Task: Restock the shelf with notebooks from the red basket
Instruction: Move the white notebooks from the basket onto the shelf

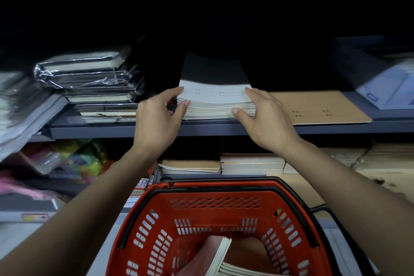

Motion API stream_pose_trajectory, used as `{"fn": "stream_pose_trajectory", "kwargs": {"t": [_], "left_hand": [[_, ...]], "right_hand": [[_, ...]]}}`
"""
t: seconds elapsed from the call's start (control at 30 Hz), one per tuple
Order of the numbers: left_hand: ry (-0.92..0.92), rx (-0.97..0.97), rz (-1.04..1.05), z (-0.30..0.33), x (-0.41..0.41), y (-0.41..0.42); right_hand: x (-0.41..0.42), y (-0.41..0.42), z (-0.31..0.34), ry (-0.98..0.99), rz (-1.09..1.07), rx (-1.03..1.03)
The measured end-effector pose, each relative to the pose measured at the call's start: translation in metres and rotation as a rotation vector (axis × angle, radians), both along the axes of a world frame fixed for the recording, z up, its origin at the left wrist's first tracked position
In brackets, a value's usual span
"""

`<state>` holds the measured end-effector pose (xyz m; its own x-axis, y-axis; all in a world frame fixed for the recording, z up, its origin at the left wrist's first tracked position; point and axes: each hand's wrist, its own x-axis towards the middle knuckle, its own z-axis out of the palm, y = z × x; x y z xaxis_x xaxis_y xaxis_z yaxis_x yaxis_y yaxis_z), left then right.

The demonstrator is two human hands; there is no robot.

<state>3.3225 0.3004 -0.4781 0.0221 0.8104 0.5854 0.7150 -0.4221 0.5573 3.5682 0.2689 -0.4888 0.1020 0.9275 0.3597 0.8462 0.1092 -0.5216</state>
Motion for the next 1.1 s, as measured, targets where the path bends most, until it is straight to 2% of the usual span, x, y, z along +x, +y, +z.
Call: {"fn": "stream_pose_trajectory", "kwargs": {"t": [0.67,0.87,1.1], "left_hand": [[0.028,-0.142,-0.105,-0.017,-0.028,-0.053],[0.169,-0.215,-0.158,-0.046,-0.031,-0.074],[0.386,-0.383,-0.233,-0.088,-0.032,-0.098]], "right_hand": [[0.009,-0.058,-0.014,-0.131,0.032,0.099],[0.009,-0.079,-0.03,-0.172,0.098,0.101],[-0.002,-0.093,-0.076,-0.218,0.195,-0.045]]}}
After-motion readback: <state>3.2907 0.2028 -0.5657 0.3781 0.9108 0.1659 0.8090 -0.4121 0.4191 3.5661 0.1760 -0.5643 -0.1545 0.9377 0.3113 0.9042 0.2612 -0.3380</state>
